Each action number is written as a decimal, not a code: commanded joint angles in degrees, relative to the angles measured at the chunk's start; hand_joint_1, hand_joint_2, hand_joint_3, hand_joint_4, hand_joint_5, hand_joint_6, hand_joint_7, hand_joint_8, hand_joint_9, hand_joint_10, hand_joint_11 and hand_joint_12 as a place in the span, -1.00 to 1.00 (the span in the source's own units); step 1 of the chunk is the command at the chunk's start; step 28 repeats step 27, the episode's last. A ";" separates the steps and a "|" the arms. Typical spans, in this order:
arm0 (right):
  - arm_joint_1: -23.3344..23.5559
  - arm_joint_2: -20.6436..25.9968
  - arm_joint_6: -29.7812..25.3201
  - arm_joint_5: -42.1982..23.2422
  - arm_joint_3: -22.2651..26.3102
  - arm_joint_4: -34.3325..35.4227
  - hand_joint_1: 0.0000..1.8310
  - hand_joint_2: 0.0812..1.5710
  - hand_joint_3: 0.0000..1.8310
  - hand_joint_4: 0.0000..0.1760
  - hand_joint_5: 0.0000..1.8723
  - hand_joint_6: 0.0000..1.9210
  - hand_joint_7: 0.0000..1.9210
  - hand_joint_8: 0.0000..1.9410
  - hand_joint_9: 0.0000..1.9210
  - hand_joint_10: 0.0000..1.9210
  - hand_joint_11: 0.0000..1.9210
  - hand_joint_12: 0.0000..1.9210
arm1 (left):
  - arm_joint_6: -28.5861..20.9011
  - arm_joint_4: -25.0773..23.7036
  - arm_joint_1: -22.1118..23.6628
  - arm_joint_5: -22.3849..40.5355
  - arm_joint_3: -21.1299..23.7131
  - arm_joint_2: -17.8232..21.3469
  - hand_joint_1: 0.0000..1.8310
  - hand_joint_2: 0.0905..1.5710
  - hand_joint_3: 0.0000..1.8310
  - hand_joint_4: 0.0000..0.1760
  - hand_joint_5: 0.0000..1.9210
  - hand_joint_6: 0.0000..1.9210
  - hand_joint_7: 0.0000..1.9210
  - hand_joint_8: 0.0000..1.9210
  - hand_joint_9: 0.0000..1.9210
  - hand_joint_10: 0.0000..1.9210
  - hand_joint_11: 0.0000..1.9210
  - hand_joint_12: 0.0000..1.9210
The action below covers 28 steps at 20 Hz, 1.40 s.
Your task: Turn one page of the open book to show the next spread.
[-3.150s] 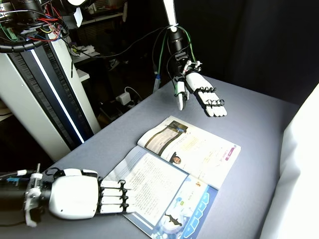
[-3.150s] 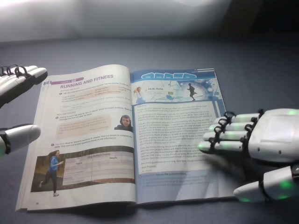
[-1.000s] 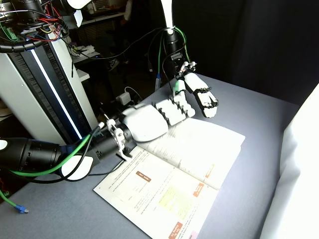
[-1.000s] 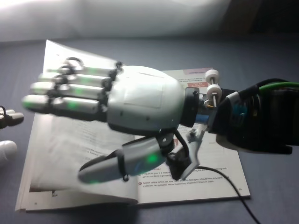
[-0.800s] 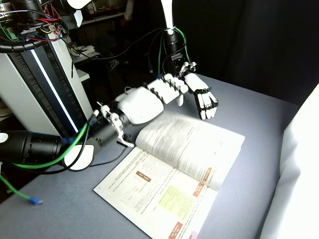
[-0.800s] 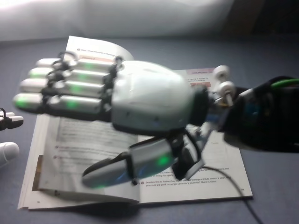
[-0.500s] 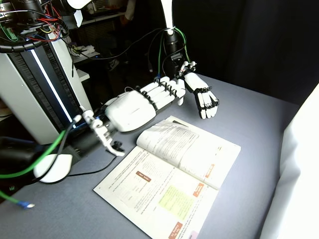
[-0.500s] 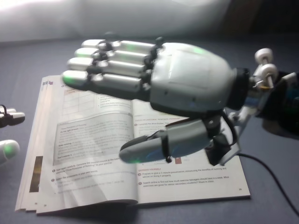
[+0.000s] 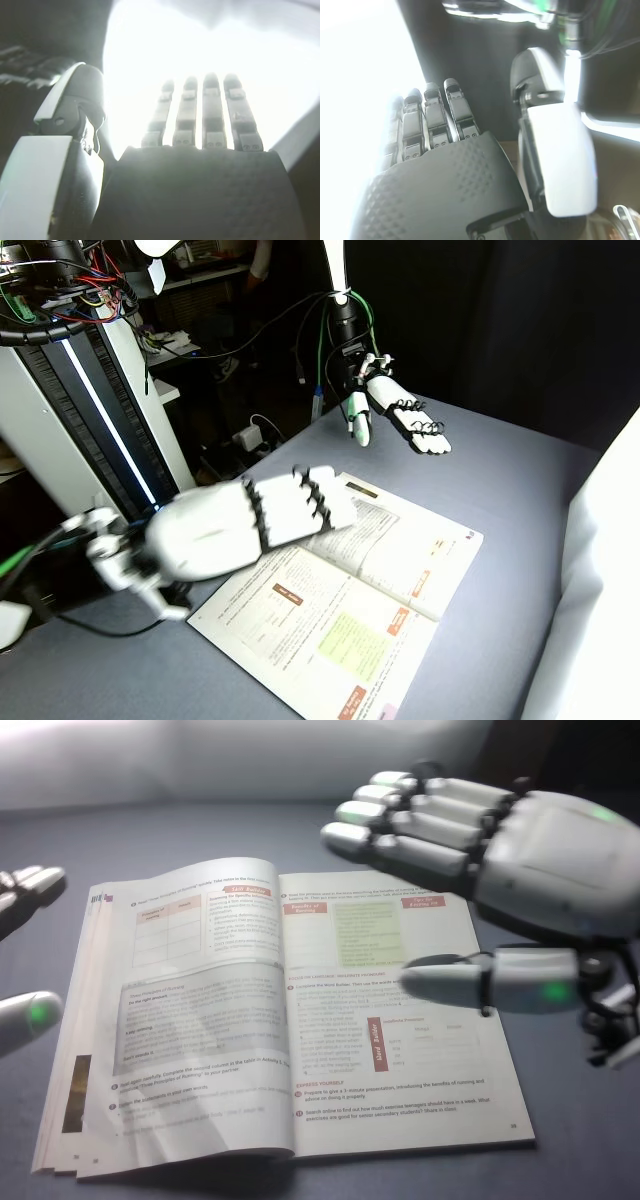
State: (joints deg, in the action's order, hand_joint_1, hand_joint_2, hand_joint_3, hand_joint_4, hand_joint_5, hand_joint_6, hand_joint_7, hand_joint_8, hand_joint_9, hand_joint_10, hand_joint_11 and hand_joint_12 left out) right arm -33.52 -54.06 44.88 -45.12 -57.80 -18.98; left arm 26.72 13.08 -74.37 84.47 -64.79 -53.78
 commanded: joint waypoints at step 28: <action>-17.62 14.60 10.32 -38.83 8.97 23.92 -0.66 0.72 -0.95 -1.00 -1.00 -1.00 -0.97 -0.99 -1.00 -1.00 -1.00 -1.00 | -0.38 0.60 8.90 14.74 -3.87 -3.20 -0.64 0.61 -1.00 -0.15 -1.00 -1.00 -0.99 -0.99 -0.90 -1.00 -1.00 -0.81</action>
